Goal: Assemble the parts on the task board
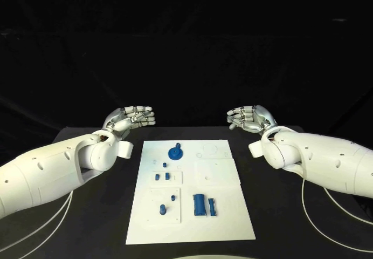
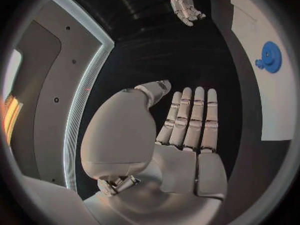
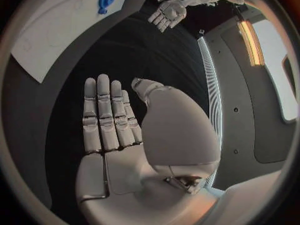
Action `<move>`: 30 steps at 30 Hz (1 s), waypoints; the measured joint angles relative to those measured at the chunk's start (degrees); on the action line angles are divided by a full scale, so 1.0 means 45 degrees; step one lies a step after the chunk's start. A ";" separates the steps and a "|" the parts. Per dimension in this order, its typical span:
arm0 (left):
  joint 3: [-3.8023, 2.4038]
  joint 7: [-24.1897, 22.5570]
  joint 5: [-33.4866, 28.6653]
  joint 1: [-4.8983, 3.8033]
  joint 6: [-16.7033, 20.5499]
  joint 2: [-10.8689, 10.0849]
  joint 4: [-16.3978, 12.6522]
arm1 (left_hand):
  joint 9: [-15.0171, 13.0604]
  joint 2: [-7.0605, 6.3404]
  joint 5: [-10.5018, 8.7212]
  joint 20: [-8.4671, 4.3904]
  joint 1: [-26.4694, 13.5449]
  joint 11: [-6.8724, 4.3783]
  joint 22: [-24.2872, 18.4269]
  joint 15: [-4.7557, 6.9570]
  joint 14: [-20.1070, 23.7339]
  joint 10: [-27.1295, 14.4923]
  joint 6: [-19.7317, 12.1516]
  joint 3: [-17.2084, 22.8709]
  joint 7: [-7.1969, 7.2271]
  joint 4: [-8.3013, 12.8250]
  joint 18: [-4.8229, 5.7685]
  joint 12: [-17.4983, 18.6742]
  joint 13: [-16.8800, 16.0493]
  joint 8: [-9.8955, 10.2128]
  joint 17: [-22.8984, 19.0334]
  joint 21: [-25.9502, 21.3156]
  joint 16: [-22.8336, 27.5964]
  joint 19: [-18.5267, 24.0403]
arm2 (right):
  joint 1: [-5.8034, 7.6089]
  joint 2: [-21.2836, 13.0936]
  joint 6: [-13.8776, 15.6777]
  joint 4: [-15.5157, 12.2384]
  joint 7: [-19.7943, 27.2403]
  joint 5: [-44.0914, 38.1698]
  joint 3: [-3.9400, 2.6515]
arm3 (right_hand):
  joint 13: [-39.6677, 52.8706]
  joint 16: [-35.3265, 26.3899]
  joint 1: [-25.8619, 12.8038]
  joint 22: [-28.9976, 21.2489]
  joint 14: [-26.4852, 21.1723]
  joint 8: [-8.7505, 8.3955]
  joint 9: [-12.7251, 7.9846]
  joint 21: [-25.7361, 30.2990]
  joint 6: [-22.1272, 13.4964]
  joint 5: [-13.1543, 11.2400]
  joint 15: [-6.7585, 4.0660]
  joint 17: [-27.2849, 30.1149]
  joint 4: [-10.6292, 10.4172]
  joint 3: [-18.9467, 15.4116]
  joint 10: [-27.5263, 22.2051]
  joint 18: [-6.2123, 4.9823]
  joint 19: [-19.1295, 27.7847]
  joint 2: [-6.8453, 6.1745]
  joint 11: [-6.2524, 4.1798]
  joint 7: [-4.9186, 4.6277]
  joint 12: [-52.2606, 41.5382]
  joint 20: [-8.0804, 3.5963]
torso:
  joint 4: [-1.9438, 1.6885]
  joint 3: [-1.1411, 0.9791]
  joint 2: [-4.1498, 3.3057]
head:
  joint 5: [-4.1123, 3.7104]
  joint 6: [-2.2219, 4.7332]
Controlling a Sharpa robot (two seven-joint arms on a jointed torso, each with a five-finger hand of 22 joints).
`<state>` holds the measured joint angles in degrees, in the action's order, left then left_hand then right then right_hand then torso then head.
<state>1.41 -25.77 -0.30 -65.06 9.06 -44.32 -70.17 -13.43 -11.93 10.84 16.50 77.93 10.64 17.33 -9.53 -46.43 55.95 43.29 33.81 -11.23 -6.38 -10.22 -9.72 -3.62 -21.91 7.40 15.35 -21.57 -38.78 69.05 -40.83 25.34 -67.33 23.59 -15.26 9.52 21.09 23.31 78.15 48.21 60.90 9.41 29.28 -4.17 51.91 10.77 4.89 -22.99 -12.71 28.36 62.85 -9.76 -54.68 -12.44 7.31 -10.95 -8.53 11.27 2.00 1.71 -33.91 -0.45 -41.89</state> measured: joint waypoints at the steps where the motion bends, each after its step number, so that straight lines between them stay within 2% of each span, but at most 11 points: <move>1: 0.0000 -0.0117 -0.0147 0.0021 0.0117 0.0192 0.0226 | 0.0087 0.0000 0.0000 0.0044 0.0000 0.0128 -0.0273 -0.0092 0.0163 -0.0127 -0.0034 -0.0096 0.0034 0.0046 -0.0001 0.0269 0.0000 0.0108 -0.0082 -0.0359 0.0363 0.0044 | -0.0001 0.0195 -0.0173 0.0370 0.0194 0.0283 -0.0006 | -0.0376 -0.0296 -0.0062 -0.0300 -0.0057 -0.0086 -0.0093 0.0087 0.0002 -0.0001 0.0056 0.0132 0.0058 0.0040 -0.0010 0.0000 0.0076 0.0036 0.0032 -0.0004 0.0167 0.0076 | -0.0015 -0.0005 0.0027 | 0.0010 0.0095; 2: 0.0000 -0.0169 -0.0220 0.0031 0.0180 0.0281 0.0311 | 0.0199 0.0081 -0.0024 -0.0005 -0.0094 0.0182 -0.0549 -0.0139 0.0414 -0.0368 -0.0197 -0.0321 0.0048 0.0061 0.0034 0.0522 0.0010 0.0269 -0.0174 -0.0698 0.0729 0.0168 | 0.0001 0.0277 -0.0253 0.0518 0.0281 0.0422 -0.0015 | -0.0805 -0.0653 -0.0201 -0.0777 -0.0182 -0.0210 -0.0280 0.0093 -0.0084 -0.0071 0.0119 0.0339 0.0209 -0.0049 -0.0020 0.0000 0.0353 0.0144 0.0090 -0.0047 0.0342 0.0137 | -0.0028 -0.0018 0.0051 | 0.0022 0.0181; 3: 0.0000 -0.0170 -0.0222 0.0029 0.0184 0.0272 0.0279 | 0.0472 0.0309 -0.0239 -0.0312 -0.0585 0.0004 -0.0929 0.0024 0.1315 -0.1462 -0.1034 -0.0986 0.0225 0.0185 0.0316 0.0757 0.0083 0.0699 -0.0337 -0.1047 0.1203 0.0923 | 0.0008 0.0262 -0.0254 0.0467 0.0289 0.0437 -0.0021 | -0.1254 -0.1132 -0.0703 -0.1744 -0.0554 -0.0401 -0.0845 0.0197 -0.1041 -0.0296 0.0037 0.0797 0.0488 -0.0578 -0.0433 0.0017 0.1407 0.0347 -0.0013 0.0113 0.0524 -0.0066 | -0.0032 -0.0018 0.0057 | 0.0029 0.0190; 6: 0.0001 -0.0141 -0.0212 0.0032 0.0204 0.0174 0.0203 | 0.1372 0.1154 -0.1013 -0.1506 -0.2449 -0.0832 -0.2004 0.0747 0.4521 -0.5362 -0.4080 -0.3309 0.1025 0.0623 0.1079 0.1297 0.0340 0.2193 -0.0814 -0.1943 0.2534 0.3649 | -0.0034 0.0171 -0.0196 0.0284 0.0262 0.0437 -0.0064 | -0.2521 -0.2607 -0.2551 -0.4949 -0.3401 -0.1015 -0.2855 0.0468 -0.4812 -0.1046 -0.0356 0.2337 0.1315 -0.2612 -0.2085 0.0809 0.5236 0.1212 -0.0572 0.0937 0.1032 -0.0929 | -0.0032 -0.0018 0.0056 | 0.0027 0.0176; 9: -0.0007 -0.0121 -0.0204 0.0098 0.0334 0.0140 -0.0002 | 0.2032 0.1768 -0.1585 -0.2389 -0.4288 -0.1455 -0.2762 0.1308 0.6893 -0.8252 -0.6343 -0.5029 0.1624 0.0948 0.1520 0.1655 0.0531 0.3287 -0.1154 -0.2549 0.3461 0.5679 | -0.0179 0.0069 -0.0046 -0.0079 0.0249 0.0471 -0.0237 | -0.3424 -0.3678 -0.4407 -0.7340 -0.7468 -0.1460 -0.4371 0.0658 -0.7593 -0.1602 -0.0659 0.3489 0.1942 -0.4148 -0.6466 0.1355 0.8110 0.1861 -0.1016 0.1563 0.1392 -0.1581 | -0.0050 -0.0039 0.0077 | 0.0024 0.0283; 11: -0.0016 -0.0116 -0.0198 0.0156 0.0481 0.0140 -0.0235 | 0.2303 0.2020 -0.1821 -0.2748 -0.5877 -0.1716 -0.3068 0.1537 0.7859 -0.9430 -0.7264 -0.5730 0.1868 0.1080 0.1596 0.1797 0.0604 0.3733 -0.1289 -0.2792 0.3836 0.6506 | -0.0325 -0.0008 0.0095 -0.0444 0.0250 0.0549 -0.0384 | -0.3724 -0.4034 -0.5513 -0.8140 -0.8897 -0.1608 -0.4877 0.0682 -0.8532 -0.1789 -0.0760 0.3874 0.2154 -0.4652 -0.8209 0.1494 0.9069 0.2074 -0.1161 0.1776 0.1516 -0.1799 | -0.0082 -0.0066 0.0120 | 0.0023 0.0442; 12: -0.0026 -0.0115 -0.0195 0.0189 0.0586 0.0139 -0.0380 | 0.2380 0.2090 -0.1885 -0.2853 -0.6935 -0.1793 -0.3161 0.1602 0.8136 -0.9776 -0.7534 -0.5933 0.1938 0.1119 0.1702 0.1837 0.0627 0.3862 -0.1333 -0.2855 0.3941 0.6746 | -0.0414 -0.0048 0.0188 -0.0664 0.0254 0.0602 -0.0473 | -0.3891 -0.4234 -0.7120 -0.8586 -0.9702 -0.1690 -0.5161 0.0740 -0.9058 -0.1892 -0.0817 0.4089 0.2274 -0.4938 -0.9205 0.1494 0.9606 0.2192 -0.1241 0.1889 0.1580 -0.1921 | -0.0098 -0.0082 0.0145 | 0.0031 0.0529; 15: -0.0071 -0.0119 -0.0190 0.0300 0.1087 0.0117 -0.0916 | 0.2639 0.2326 -0.2107 -0.3201 -1.1168 -0.2042 -0.3451 0.1830 0.9058 -1.0900 -0.8419 -0.6597 0.2180 0.1248 0.1798 0.1930 0.0704 0.4290 -0.1465 -0.3094 0.4307 0.7541 | -0.0743 -0.0208 0.0611 -0.1570 0.0303 0.0867 -0.0856 | -0.4225 -0.4628 -1.1242 -0.9477 -1.1305 -0.1851 -0.5724 0.0763 -1.0095 -0.2105 -0.0928 0.4517 0.2503 -0.5513 -1.1197 0.1797 1.0671 0.2436 -0.1402 0.2117 0.1663 -0.2165 | -0.0184 -0.0151 0.0259 | 0.0057 0.0869; 19: -0.0138 -0.0169 -0.0181 0.0517 0.2151 0.0045 -0.1843 | 0.2802 0.2484 -0.2233 -0.3444 -1.4123 -0.2197 -0.3644 0.1959 0.9672 -1.1636 -0.8993 -0.7029 0.2334 0.1330 0.1998 0.2015 0.0748 0.4560 -0.1553 -0.3204 0.4542 0.8031 | -0.1269 -0.0470 0.1432 -0.3020 0.0460 0.1430 -0.1414 | -0.4447 -0.4899 -1.4184 -1.0077 -1.2380 -0.1925 -0.6103 0.0816 -1.0795 -0.2221 -0.1009 0.4804 0.2673 -0.5878 -1.2535 0.1798 1.1382 0.2594 -0.1510 0.2269 0.1762 -0.2335 | -0.0294 -0.0251 0.0413 | 0.0081 0.1294; 24: -0.0221 -0.0284 -0.0156 0.0805 0.3959 -0.0011 -0.3118 | 0.2904 0.2579 -0.2271 -0.3578 -1.5893 -0.2314 -0.3763 0.2045 0.9980 -1.2070 -0.9318 -0.7271 0.2413 0.1367 0.1997 0.2077 0.0769 0.4725 -0.1599 -0.3277 0.4648 0.8299 | -0.1748 -0.0720 0.2568 -0.4373 0.0717 0.2246 -0.1910 | -0.4583 -0.5026 -1.5965 -1.0433 -1.3023 -0.1998 -0.6327 0.0864 -1.1188 -0.2278 -0.1051 0.4976 0.2754 -0.6073 -1.3329 0.1995 1.1801 0.2699 -0.1579 0.2379 0.1812 -0.2440 | -0.0397 -0.0338 0.0546 | 0.0099 0.1602; 30: -0.0277 -0.0433 -0.0121 0.1018 0.5812 -0.0066 -0.4025 | 0.2951 0.2645 -0.2345 -0.3647 -1.6948 -0.2352 -0.3818 0.2114 1.0196 -1.2302 -0.9485 -0.7421 0.2481 0.1405 0.2018 0.2077 0.0784 0.4803 -0.1620 -0.3334 0.4726 0.8512 | -0.1965 -0.0843 0.3480 -0.4980 0.0958 0.2898 -0.2102 | -0.4650 -0.5095 -1.7054 -1.0642 -1.3389 -0.2026 -0.6458 0.0865 -1.1429 -0.2327 -0.1090 0.5062 0.2823 -0.6214 -1.3819 0.1993 1.2031 0.2751 -0.1606 0.2413 0.1812 -0.2483 | -0.0437 -0.0370 0.0592 | 0.0100 0.1663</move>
<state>0.16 -27.71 -0.84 -60.48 35.22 -44.62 -88.29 -0.15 -0.03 0.29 0.08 1.67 0.06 0.15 -0.01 -0.55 0.59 0.60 0.42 -0.07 -0.06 -1.14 -0.38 -0.09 -0.30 0.11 0.35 -0.30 -0.48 60.21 -44.62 41.00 -89.74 27.90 -2.22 0.06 0.17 0.38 1.40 0.32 0.65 0.29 0.22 -0.28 0.48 0.30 -0.01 -0.22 -0.01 0.40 0.66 -0.79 -0.54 -0.07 0.08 -0.10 -0.38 0.10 0.03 0.05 -31.25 0.00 -34.41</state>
